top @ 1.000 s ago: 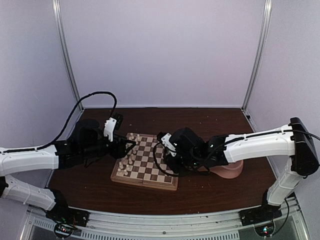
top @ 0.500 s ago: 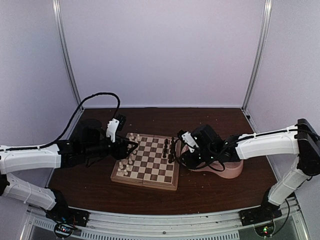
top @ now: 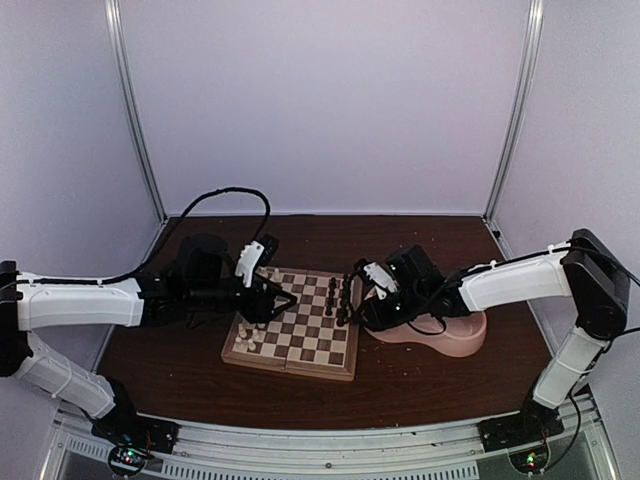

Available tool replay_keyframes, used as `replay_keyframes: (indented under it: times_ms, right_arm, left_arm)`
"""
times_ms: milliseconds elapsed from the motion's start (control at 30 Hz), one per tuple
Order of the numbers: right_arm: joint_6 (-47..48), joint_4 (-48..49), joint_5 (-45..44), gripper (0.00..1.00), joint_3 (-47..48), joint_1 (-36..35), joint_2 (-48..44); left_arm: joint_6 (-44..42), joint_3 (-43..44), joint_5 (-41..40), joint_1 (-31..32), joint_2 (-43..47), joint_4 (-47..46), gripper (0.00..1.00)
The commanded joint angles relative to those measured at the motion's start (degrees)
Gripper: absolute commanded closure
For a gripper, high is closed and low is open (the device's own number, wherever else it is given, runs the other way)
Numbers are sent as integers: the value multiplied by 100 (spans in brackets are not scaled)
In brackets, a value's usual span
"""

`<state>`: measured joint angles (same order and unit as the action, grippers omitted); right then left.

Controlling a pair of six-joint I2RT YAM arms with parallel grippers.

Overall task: Set up the chess pieces on the board
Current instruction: Pick up the bishop from the chessboard.

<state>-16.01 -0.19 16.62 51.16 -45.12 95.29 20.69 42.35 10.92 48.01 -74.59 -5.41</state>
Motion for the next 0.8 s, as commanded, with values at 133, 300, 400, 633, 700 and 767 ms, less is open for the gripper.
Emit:
replay_keyframes:
  times_ms: [133, 300, 400, 633, 700, 767]
  right_arm:
    - [357, 316, 0, 61, -26, 72, -100]
    - [294, 195, -46, 78, 176, 94, 127]
    - [291, 178, 12, 75, 238, 93, 210]
    - [199, 61, -50, 76, 417, 116, 362]
    - [166, 63, -142, 78, 458, 125, 388]
    - [144, -50, -165, 78, 501, 144, 425]
  left_arm:
    - [-43, 281, 275, 86, -279, -65, 45]
    - [-31, 298, 229, 92, -297, -65, 45]
    - [-39, 342, 293, 95, -347, -36, 45]
    - [-27, 424, 341, 146, -436, -6, 45]
    - [-38, 434, 341, 147, -428, 4, 45]
    - [-47, 457, 354, 147, -439, 14, 45]
